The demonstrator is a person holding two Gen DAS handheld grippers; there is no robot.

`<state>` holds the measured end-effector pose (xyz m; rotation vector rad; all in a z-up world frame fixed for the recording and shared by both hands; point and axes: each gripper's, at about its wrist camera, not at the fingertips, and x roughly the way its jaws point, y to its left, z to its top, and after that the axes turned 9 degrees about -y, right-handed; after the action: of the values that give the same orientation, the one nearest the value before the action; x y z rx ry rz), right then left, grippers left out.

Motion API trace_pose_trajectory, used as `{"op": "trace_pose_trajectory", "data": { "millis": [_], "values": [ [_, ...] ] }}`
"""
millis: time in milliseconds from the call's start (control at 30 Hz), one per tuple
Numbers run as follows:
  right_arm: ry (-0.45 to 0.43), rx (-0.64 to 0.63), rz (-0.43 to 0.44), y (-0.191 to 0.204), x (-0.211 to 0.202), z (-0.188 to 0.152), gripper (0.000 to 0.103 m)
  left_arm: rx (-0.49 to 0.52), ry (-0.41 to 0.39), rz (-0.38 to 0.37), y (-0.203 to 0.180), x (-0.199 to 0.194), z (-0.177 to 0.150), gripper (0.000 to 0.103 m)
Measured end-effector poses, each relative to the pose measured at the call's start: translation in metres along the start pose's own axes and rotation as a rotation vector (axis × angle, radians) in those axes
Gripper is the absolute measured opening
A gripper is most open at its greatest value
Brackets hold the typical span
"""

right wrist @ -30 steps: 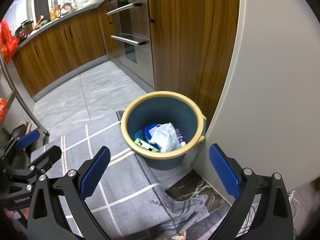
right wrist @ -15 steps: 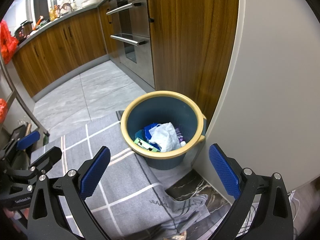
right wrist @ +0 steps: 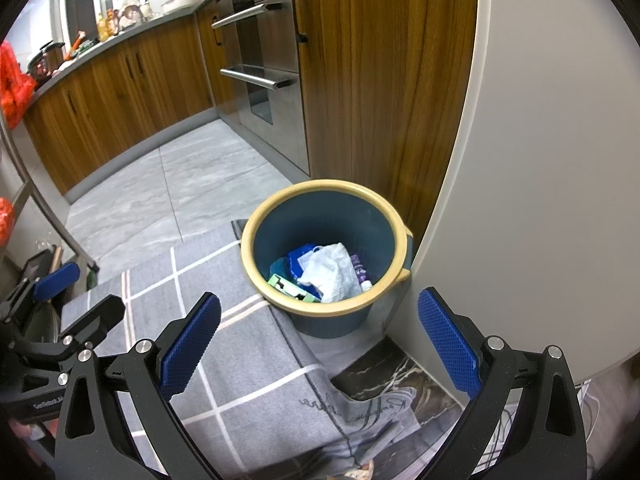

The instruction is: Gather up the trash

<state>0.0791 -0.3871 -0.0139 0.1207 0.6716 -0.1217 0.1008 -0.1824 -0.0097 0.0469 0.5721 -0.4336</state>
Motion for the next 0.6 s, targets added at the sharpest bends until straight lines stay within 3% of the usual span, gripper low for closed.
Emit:
{"op": "trace_pose_trajectory", "data": {
  "millis": [600],
  "values": [
    [0.016,0.021,-0.005,0.0018,-0.0006,-0.0043,0.098,0.032,-0.007,-0.028,-0.0021,-0.0014,-0.0035,0.097]
  ]
}}
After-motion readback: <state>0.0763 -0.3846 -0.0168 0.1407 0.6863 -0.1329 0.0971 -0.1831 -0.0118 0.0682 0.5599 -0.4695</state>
